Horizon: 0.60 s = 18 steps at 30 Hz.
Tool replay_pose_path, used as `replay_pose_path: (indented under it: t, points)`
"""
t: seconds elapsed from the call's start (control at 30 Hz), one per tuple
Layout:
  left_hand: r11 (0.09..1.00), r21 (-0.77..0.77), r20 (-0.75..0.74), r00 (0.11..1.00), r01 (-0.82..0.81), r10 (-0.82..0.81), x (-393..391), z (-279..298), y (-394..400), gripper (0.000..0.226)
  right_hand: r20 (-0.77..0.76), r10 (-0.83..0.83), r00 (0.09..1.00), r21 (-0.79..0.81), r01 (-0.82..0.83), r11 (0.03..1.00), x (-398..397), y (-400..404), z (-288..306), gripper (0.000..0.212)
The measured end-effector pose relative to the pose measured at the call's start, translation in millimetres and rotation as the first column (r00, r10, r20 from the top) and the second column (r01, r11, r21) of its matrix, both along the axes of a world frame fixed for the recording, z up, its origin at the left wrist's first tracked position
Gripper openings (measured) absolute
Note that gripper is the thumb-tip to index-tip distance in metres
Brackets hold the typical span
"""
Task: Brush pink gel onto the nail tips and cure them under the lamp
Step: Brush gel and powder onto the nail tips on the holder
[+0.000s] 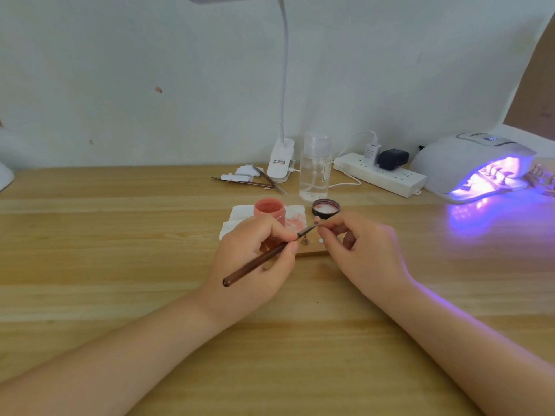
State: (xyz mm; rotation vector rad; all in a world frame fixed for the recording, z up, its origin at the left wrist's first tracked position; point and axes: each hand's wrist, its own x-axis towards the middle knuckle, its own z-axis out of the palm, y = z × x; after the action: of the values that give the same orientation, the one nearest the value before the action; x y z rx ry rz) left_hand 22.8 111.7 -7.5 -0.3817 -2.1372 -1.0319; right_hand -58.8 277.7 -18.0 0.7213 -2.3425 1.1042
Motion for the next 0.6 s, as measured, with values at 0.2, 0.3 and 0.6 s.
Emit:
replay_pose_path:
  t: [0.2, 0.3, 0.6]
  points:
    - [0.989, 0.149, 0.012, 1.0, 0.022, -0.024, 3.9, 3.4, 0.7, 0.009, 0.007, -0.004, 1.0, -0.017, 0.004, 1.0, -1.7, 0.2, -1.3, 0.006]
    - [0.954, 0.299, 0.072, 0.997, 0.005, -0.028, -0.6, 2.7, 0.7, 0.021, 0.005, 0.008, 1.0, -0.029, -0.008, 1.0, -1.6, -0.3, -2.0, 0.006]
    - [0.895, 0.44, 0.155, 0.976, 0.072, -0.155, -4.0, 2.4, -3.1, 0.024, -0.021, 0.04, 0.999, -0.036, -0.04, 0.999, -1.7, -0.2, -2.3, 0.007]
